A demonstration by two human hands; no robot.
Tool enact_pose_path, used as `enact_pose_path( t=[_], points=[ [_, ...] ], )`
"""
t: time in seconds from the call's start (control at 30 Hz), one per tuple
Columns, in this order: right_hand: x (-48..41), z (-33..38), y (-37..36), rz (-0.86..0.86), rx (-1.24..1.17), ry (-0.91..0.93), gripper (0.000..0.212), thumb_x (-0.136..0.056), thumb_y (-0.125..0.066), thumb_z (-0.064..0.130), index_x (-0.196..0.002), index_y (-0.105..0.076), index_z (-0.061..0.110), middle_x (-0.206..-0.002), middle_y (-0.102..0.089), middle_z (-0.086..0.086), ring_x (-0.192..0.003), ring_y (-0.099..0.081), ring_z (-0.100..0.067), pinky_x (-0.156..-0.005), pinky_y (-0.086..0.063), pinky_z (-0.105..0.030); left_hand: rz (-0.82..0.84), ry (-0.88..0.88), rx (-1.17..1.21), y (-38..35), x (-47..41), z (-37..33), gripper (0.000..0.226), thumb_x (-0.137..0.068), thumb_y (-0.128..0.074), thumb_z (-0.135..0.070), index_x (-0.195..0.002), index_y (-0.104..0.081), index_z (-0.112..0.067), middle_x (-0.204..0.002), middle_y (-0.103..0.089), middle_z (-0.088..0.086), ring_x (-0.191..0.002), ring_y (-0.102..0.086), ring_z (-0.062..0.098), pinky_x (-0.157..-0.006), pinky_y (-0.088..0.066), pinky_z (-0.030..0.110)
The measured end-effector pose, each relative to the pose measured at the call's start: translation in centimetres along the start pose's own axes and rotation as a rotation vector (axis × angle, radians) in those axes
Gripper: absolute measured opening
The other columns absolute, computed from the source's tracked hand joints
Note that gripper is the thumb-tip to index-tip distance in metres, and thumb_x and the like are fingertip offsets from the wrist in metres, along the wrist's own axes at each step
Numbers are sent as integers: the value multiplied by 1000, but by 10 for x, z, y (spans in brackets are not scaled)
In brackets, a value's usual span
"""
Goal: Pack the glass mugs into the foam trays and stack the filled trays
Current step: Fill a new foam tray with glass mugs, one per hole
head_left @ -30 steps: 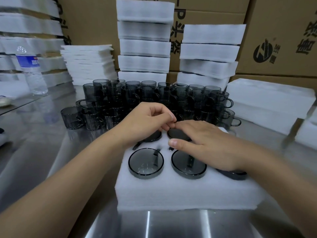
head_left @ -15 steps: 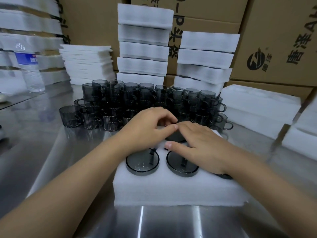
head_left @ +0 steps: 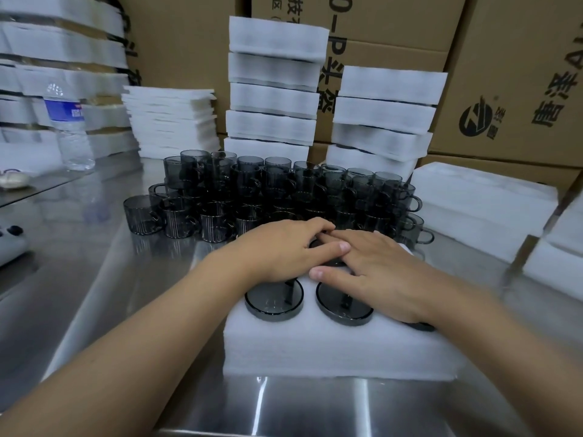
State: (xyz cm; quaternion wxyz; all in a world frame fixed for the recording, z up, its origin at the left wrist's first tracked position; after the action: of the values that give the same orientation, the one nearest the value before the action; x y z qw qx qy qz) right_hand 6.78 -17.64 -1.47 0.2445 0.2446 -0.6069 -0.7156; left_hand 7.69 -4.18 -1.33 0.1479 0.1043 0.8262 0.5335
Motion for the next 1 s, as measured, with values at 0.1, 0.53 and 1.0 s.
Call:
enact_pose_path(
  t=[0.1,0.53,1.0],
  points=[
    [4,1,1,-66,20,-5,79,-77,-15,76,-146,-25,41,-147,-30,19,-134,-21,-1,-116,-13,-34,-22,18,35,0,1,2,57,-89,-35,-66,-137,-42,-36,-118,-62,-9,-105,-56,11,-92,-45,33],
    [11,6,12,-243,22,35,84,-77,-15,83,-134,-48,32,-127,-44,21,-124,-31,-1,-106,-18,-21,-73,21,202,3,5,4,45,-89,-38,-65,-116,-60,-37,-108,-65,-16,-100,-59,5,-92,-48,39],
    [94,23,-14,-766,-31,253,33,-78,-63,41,-96,-74,15,-94,-68,4,-86,-65,-16,-96,-45,-41,250,-26,208,6,11,19,94,-54,-66,-75,-139,-33,-52,-137,-32,-39,-133,-24,-11,-101,-21,13]
  ],
)
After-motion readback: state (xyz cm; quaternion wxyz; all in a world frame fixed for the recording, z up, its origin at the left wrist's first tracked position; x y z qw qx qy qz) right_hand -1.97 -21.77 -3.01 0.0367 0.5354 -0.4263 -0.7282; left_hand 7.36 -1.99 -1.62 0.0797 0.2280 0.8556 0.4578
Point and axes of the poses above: each hand's wrist, its own x-axis away from the middle knuckle, its own y-axis out of the back of the hand, z = x × y, the point moved 4 cm from there along -x, towards the middle knuckle
